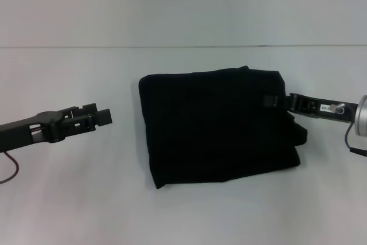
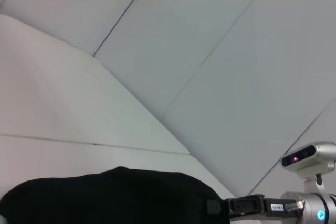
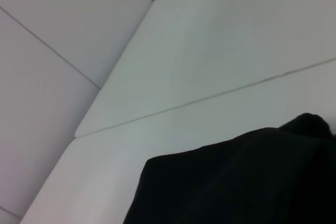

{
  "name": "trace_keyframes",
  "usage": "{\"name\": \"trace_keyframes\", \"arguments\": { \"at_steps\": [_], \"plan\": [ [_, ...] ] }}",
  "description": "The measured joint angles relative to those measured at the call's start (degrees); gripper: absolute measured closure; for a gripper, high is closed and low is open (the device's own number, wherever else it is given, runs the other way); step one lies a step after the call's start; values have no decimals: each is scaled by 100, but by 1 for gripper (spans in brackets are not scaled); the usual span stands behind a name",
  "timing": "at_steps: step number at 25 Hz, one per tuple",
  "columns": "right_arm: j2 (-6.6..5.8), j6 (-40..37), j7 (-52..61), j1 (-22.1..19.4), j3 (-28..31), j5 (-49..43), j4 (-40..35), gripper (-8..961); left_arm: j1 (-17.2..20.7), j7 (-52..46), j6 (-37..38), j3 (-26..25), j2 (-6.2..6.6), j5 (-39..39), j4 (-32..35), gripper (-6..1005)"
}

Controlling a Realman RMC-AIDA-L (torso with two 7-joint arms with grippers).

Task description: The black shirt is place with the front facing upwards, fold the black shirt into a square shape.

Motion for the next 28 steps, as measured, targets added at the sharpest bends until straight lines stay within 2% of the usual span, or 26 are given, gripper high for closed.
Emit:
{"name": "trace_keyframes", "arguments": {
  "at_steps": [5,14,19,23,28],
  "plan": [
    [-26,316,-2,-78,-44,-28,136,855,-15,-25,-5,50,-28,8,2,91],
    [36,731,-21,-107,-5,-348,233,855,-60,-94,-60,71,-47,20,2,90],
    [47,740,-340,-252,549,-287,194,731,-64,-95,-69,70,-52,21,2,90],
    [1,528,-585,-423,1158,-229,136,570,-64,-147,-99,69,-51,20,2,91],
    [-39,-433,-1706,-588,1684,-19,-21,361,-64,-251,-142,70,-54,20,2,91]
  ]
}}
